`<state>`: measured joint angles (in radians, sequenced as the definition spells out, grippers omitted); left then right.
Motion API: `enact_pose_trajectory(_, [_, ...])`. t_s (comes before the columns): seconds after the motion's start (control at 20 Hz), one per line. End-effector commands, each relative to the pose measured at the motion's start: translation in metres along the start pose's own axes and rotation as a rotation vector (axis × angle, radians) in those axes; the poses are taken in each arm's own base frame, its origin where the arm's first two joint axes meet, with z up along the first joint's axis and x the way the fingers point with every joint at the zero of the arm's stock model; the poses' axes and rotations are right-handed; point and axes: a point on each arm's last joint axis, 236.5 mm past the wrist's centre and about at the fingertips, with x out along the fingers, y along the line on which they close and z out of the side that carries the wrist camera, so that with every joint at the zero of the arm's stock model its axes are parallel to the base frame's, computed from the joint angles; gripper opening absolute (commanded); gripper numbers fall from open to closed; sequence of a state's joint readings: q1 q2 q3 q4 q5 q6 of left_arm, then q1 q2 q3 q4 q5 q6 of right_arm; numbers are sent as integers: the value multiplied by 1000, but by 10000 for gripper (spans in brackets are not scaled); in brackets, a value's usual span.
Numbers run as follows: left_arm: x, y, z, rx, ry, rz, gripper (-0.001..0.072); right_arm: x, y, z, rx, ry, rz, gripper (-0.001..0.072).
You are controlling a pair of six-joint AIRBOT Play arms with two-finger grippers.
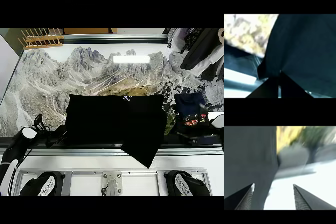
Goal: Fold the clothes and pants, and hang the long-sleeved shirts on hangers.
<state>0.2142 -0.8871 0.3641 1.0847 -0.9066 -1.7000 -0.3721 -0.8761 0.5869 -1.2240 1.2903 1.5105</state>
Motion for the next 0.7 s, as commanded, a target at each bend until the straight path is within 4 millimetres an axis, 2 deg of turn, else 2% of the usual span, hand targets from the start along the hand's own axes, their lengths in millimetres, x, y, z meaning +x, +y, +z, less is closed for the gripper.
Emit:
enact_pose_trajectory(0.0, [-6, 7, -18, 29, -15, 0, 6, 45, 2, -47, 110, 111, 104, 531])
enact_pose_trajectory(0.2, [-11, 5, -17, 43, -43, -12, 7, 68, 4, -61, 122, 124, 119, 529])
enact_pose_trajectory(0.35, [-11, 5, -17, 43, -44, -13, 7, 74, 13, -62, 91, 131, 127, 502])
enact_pose_trajectory(0.65, [-11, 5, -16, 43, -45, -13, 7, 92, 39, -64, 38, 146, 158, 502])
